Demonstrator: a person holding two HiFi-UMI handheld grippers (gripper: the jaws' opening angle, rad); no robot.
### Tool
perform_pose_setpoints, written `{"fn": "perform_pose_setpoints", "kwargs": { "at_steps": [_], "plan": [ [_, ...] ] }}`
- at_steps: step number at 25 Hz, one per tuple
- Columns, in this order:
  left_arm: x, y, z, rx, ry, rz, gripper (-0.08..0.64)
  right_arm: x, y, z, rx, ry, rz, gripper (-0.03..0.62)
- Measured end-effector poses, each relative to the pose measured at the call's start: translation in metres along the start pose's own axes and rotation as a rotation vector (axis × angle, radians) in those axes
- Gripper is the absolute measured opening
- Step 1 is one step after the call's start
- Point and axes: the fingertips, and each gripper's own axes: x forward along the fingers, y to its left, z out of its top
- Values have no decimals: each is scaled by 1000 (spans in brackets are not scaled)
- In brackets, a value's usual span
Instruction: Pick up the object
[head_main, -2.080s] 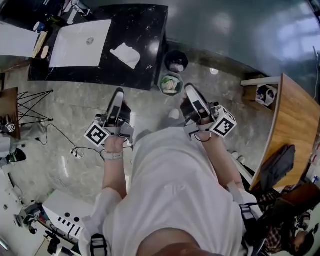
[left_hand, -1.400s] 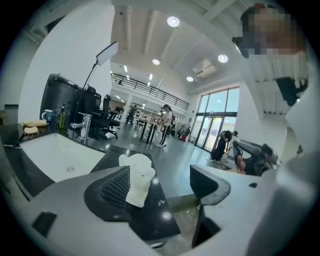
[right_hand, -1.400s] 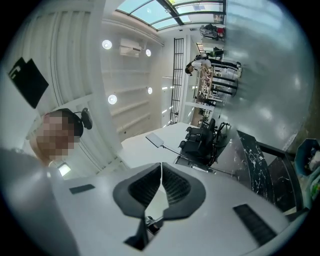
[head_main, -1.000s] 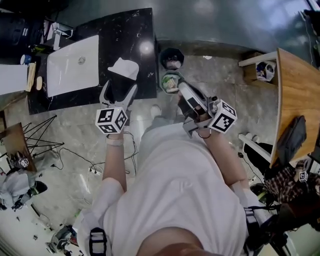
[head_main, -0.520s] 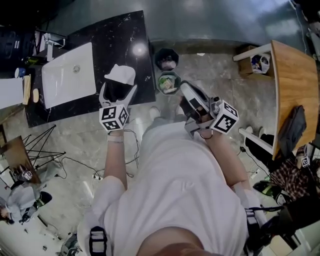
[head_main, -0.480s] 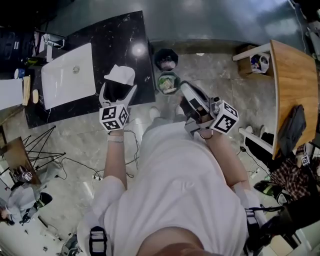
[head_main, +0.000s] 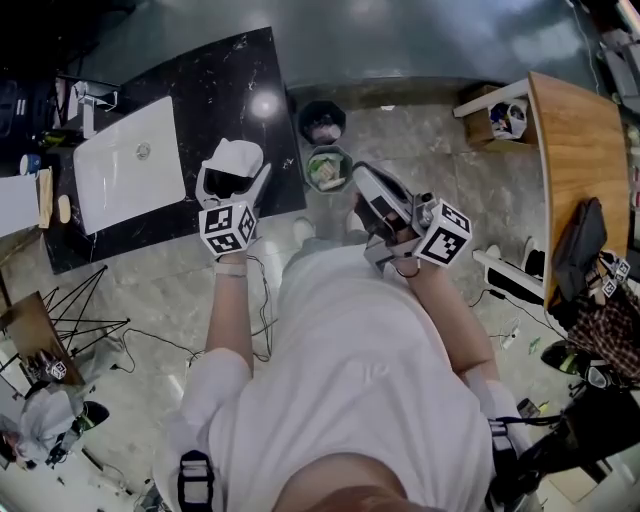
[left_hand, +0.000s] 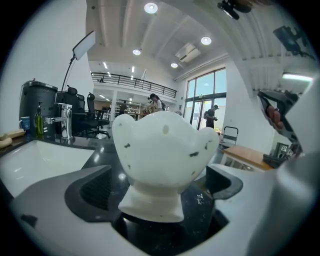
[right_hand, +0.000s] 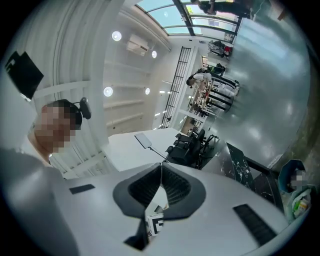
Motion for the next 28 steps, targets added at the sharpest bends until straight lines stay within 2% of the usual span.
{"fn": "perform_pose_setpoints", "kwargs": {
  "at_steps": [9, 22, 28],
  "plan": [
    [20, 7, 7, 1, -43, 61, 586, 11, 3, -5, -36, 30, -16, 21],
    [39, 4, 8, 26, -64, 38, 584, 4, 6, -5, -54, -6, -55, 21],
    [39, 7, 14, -5, -81, 57, 577, 2, 7, -6, -53, -17, -62, 21]
  ]
}}
